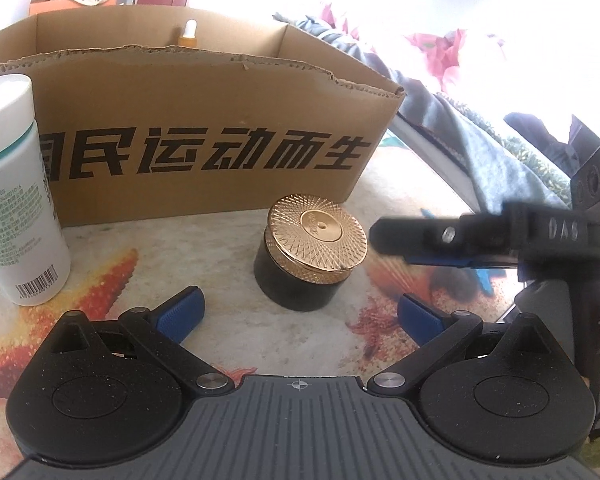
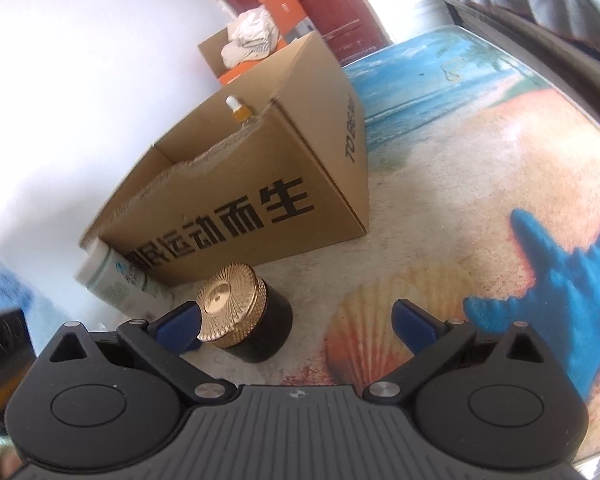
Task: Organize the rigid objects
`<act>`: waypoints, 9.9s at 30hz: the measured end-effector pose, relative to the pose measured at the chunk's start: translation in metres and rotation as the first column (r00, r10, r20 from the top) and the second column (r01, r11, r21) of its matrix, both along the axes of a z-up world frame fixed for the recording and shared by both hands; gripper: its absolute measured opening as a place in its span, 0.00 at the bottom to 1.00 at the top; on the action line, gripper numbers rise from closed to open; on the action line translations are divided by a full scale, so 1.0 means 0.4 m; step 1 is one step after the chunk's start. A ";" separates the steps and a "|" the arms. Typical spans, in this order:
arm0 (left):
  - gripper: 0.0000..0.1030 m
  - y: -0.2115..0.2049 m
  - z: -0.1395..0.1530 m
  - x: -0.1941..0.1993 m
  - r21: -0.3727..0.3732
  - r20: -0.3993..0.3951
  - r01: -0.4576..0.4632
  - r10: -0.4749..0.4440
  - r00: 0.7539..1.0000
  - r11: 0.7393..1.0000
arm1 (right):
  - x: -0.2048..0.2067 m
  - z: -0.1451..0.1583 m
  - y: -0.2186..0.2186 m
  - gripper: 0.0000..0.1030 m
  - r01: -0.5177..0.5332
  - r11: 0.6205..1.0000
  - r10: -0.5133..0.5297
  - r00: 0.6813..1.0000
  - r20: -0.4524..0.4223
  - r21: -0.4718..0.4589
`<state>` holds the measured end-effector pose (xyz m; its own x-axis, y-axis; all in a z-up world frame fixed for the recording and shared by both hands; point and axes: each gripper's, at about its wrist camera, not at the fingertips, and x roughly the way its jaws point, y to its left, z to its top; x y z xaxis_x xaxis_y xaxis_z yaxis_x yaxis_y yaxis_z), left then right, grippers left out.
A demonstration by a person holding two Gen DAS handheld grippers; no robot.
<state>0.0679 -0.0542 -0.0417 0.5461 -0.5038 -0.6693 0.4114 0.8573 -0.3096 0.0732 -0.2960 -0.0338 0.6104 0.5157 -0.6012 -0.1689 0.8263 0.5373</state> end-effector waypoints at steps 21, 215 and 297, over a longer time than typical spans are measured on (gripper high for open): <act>1.00 -0.056 0.002 0.013 0.112 -0.001 0.015 -0.015 1.000 0.994 | 0.005 -0.007 -0.023 1.00 -0.012 0.998 0.013 1.000 -0.015 0.057; 0.53 0.270 0.368 -0.077 0.057 0.451 -0.261 0.208 0.868 0.964 | 0.086 0.431 0.404 0.46 -0.436 0.896 0.399 0.874 0.279 0.083; 1.00 0.155 0.300 0.095 0.223 0.332 -0.493 0.410 0.849 0.841 | 0.037 0.310 0.168 1.00 0.265 0.900 -0.157 0.937 0.311 -0.347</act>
<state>0.1058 0.0079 0.0785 0.8382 0.0365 -0.5442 -0.0150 0.9989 0.0439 0.0878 -0.2286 0.0902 0.8445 0.1231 -0.5211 -0.0599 0.9888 0.1364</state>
